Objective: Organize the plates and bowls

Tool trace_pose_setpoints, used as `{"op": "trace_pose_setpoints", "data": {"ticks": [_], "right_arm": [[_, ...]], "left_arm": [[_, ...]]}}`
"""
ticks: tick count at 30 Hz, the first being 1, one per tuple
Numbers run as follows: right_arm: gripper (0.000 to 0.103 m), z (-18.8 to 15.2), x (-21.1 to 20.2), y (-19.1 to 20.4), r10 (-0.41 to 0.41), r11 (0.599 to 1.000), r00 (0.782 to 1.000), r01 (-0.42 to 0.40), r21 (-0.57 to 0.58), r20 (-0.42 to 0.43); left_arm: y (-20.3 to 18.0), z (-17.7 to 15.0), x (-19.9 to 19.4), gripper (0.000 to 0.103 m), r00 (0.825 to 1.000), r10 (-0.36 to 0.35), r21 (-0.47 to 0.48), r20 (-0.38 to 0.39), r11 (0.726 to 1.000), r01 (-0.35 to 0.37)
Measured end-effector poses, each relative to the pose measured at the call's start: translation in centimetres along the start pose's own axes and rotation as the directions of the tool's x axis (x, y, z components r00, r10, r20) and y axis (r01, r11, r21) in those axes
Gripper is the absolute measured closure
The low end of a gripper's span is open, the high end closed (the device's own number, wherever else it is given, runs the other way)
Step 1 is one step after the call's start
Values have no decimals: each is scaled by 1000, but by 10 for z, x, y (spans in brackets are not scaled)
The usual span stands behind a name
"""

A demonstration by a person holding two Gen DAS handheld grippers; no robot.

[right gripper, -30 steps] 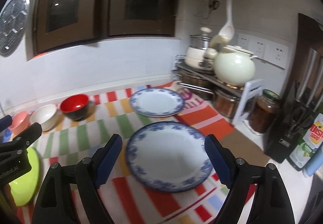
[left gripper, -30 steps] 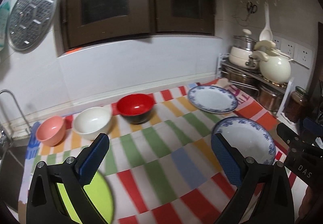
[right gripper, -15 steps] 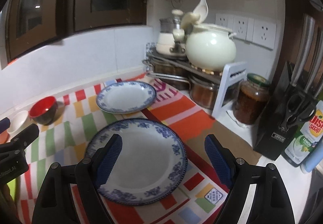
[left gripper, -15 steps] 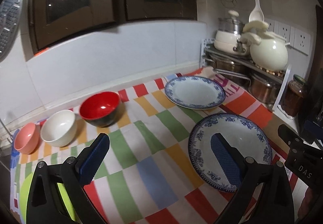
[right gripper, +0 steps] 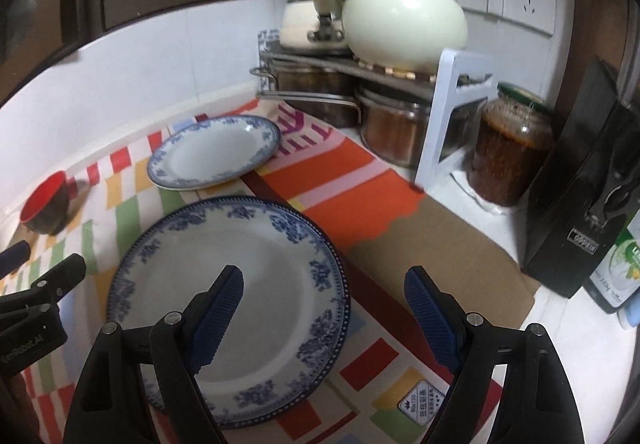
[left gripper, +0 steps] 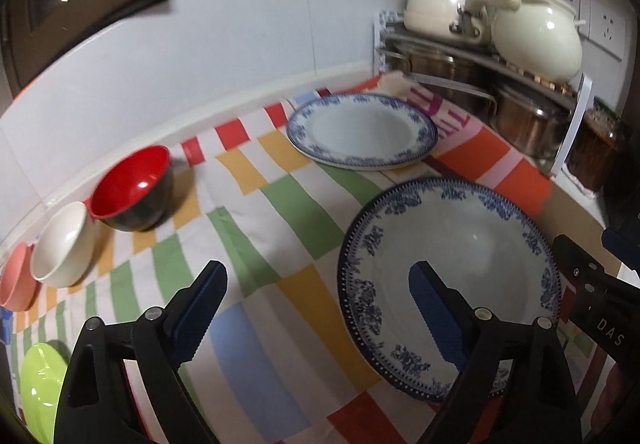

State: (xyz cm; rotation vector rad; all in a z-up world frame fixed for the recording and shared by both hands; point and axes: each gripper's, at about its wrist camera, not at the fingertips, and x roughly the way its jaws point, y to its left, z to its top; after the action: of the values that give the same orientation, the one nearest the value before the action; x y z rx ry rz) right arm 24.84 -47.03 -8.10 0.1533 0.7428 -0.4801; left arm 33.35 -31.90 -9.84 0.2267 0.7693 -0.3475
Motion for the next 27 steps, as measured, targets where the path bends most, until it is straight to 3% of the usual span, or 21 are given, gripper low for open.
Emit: {"op": "trace_pose_setpoints", "data": {"ticks": [12, 27], "right_arm": [[36, -8, 36, -2, 3, 1000, 996, -3, 6, -86], [51, -11, 55, 1, 13, 1000, 991, -14, -5, -131]], "left_arm": [[-14, -1, 44, 23, 995, -38, 27, -95, 999, 41], [-17, -5, 62, 45, 986, -74, 19, -152, 997, 78]]}}
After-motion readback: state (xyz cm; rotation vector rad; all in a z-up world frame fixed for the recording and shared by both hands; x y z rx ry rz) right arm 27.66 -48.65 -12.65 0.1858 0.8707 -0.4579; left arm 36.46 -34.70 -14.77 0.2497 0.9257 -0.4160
